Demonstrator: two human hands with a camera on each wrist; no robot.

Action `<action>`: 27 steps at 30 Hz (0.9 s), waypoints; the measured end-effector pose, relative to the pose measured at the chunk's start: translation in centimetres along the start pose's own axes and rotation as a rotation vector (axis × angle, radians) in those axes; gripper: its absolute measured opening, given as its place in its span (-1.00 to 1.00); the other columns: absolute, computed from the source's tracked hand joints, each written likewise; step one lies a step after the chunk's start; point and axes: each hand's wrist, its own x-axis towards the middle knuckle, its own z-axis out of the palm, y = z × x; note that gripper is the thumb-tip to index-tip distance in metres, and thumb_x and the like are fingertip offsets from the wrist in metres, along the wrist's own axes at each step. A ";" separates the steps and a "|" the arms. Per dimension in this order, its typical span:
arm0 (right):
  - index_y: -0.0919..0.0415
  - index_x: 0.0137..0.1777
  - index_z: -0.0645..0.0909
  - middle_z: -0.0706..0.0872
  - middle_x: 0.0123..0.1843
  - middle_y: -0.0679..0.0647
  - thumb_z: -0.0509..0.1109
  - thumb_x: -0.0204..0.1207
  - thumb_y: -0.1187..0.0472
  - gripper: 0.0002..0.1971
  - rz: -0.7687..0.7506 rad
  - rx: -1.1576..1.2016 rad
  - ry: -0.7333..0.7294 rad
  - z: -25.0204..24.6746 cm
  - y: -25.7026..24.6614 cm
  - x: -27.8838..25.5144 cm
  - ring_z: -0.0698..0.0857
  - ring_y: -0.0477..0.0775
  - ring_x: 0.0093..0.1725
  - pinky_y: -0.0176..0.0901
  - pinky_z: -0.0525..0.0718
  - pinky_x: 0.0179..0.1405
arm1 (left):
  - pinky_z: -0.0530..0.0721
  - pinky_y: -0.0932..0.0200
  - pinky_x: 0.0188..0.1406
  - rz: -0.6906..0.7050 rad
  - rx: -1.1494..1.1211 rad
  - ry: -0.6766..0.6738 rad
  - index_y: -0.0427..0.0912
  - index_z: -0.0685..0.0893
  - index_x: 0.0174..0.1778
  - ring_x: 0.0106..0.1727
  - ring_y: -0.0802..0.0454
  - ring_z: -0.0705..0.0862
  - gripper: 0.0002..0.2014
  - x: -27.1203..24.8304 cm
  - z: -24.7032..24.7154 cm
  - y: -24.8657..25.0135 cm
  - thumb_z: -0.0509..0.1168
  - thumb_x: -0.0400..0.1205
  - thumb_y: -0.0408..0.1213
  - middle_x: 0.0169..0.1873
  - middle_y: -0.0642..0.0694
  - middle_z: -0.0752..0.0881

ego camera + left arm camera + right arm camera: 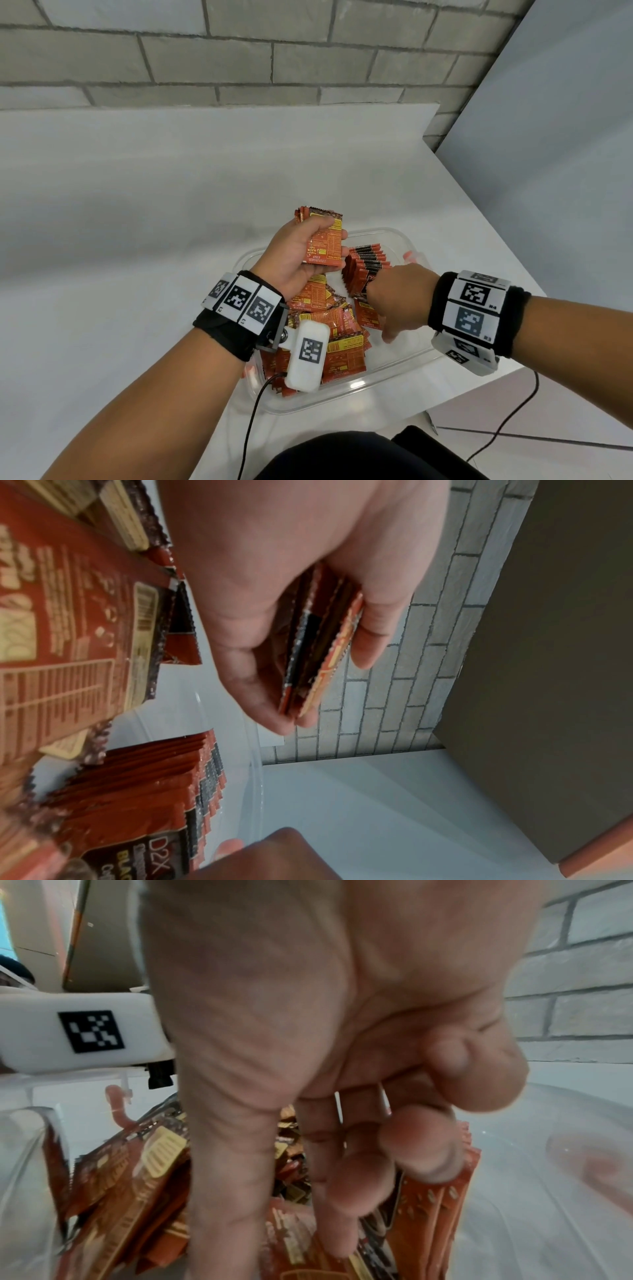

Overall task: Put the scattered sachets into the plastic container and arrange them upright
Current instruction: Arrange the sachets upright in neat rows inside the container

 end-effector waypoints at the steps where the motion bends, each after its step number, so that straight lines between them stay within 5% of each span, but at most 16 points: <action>1: 0.12 -0.27 0.37 0.35 -0.44 -0.05 0.51 0.42 -0.11 -0.59 -0.002 -0.010 -0.003 0.0 -0.1 0.0 0.37 -0.07 -0.46 -0.20 0.49 -0.38 | 0.76 0.06 -0.30 -0.002 0.002 -0.004 -0.22 0.62 -0.02 -0.32 -0.04 0.76 -0.89 0.0 0.0 0.0 0.23 0.68 -0.28 -0.24 -0.15 0.78; 4: 0.21 0.00 0.59 0.33 -0.42 -0.05 0.50 0.44 -0.10 -0.62 -0.009 -0.051 -0.022 -0.2 -0.3 0.3 0.48 0.00 -0.32 -0.16 0.48 -0.32 | 0.76 0.06 -0.29 -0.003 0.003 -0.009 -0.22 0.63 0.00 -0.30 -0.05 0.76 -0.89 0.1 -0.1 0.0 0.23 0.68 -0.28 -0.22 -0.16 0.77; 7: 0.22 0.12 0.60 0.34 -0.40 -0.04 0.49 0.45 -0.08 -0.58 -0.023 -0.078 -0.049 -0.4 -0.2 0.7 0.51 0.04 -0.25 -0.23 0.43 -0.47 | 0.76 0.06 -0.30 0.003 0.001 -0.003 -0.23 0.63 0.01 -0.31 -0.06 0.76 -0.89 0.2 -0.1 0.0 0.24 0.67 -0.28 -0.21 -0.17 0.77; 10: 0.14 -0.06 0.51 0.34 -0.41 -0.04 0.47 0.49 -0.01 -0.73 -0.011 -0.077 -0.046 -0.2 -0.1 0.8 0.43 -0.01 -0.39 -0.30 0.34 -0.52 | 0.76 0.06 -0.31 0.008 0.001 -0.002 -0.24 0.63 0.00 -0.31 -0.05 0.76 -0.89 0.3 -0.1 0.0 0.24 0.67 -0.29 -0.23 -0.16 0.77; 15: 0.13 -0.42 0.18 0.35 -0.42 -0.02 0.31 0.58 0.19 -0.59 0.009 -0.059 0.017 0.1 0.2 0.8 0.35 -0.09 -0.48 -0.28 0.40 -0.49 | 0.76 0.05 -0.30 0.010 -0.001 -0.007 -0.25 0.63 0.01 -0.30 -0.06 0.76 -0.88 0.3 -0.2 0.0 0.25 0.67 -0.28 -0.21 -0.17 0.77; 23: 0.21 -0.16 0.40 0.35 -0.40 0.01 0.16 0.64 0.31 -0.87 0.139 -0.055 0.084 -0.8 1.2 0.6 0.34 -0.06 -0.49 -0.26 0.29 -0.55 | 0.75 0.06 -0.32 0.012 0.000 -0.015 -0.25 0.63 0.01 -0.30 -0.07 0.76 -0.88 0.3 -0.2 -0.1 0.25 0.67 -0.28 -0.21 -0.18 0.77; 27: 0.19 -0.03 0.51 0.57 -0.19 0.05 0.12 0.66 0.28 -0.86 0.156 -0.051 0.136 -1.3 1.7 0.3 0.47 0.03 -0.35 -0.15 0.43 -0.33 | 0.75 0.05 -0.30 0.011 -0.003 -0.018 -0.25 0.63 0.01 -0.30 -0.07 0.76 -0.88 0.3 -0.3 -0.2 0.25 0.66 -0.29 -0.21 -0.18 0.78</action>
